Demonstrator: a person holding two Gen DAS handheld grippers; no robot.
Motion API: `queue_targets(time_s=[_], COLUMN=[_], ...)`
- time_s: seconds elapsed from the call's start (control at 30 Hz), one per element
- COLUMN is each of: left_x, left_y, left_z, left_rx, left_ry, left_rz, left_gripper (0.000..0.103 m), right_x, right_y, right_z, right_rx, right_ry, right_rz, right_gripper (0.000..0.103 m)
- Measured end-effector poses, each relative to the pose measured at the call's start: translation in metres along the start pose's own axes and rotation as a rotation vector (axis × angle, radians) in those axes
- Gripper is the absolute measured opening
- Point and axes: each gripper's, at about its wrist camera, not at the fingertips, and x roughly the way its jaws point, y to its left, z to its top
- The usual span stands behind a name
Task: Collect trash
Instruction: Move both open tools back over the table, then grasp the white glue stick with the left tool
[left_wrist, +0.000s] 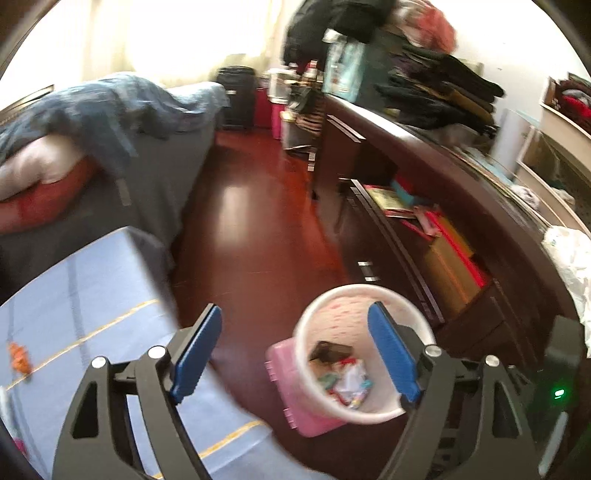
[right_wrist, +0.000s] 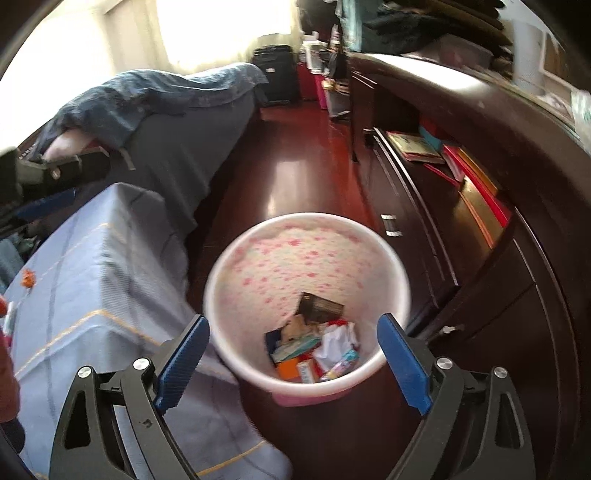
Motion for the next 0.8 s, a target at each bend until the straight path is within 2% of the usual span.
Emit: queue_targets(time_s=[0.3,0.43,0.63,0.8], left_x=[-0.07,-0.104,-0.129,-0.125], left_y=[0.082,0.133,0.205,0.255], left_z=[-0.028,-0.049,-0.078,-0.098], left_rx=[-0.096,-0.173,-0.297,-0.376], left_ry=[-0.045,-0.056,-0.029,0.023], left_rz=[0.194,0.324,0.45,0.509], left_gripper=[0.093,0.096,0.097,0.096], right_x=[-0.029,-0.04,-0.048,-0.051], right_y=[0.08,0.12,0.171,0.205], right_z=[-0.003,-0.009,-0.018,-0.025], right_rx=[-0.145,-0.224,-0.316,-0.379], right_ry=[-0.006,-0.009,0.01,0.022], right_rz=[0.14,0.209,0.281,0.324], right_gripper=[0.095,0.096,0.096,0.096])
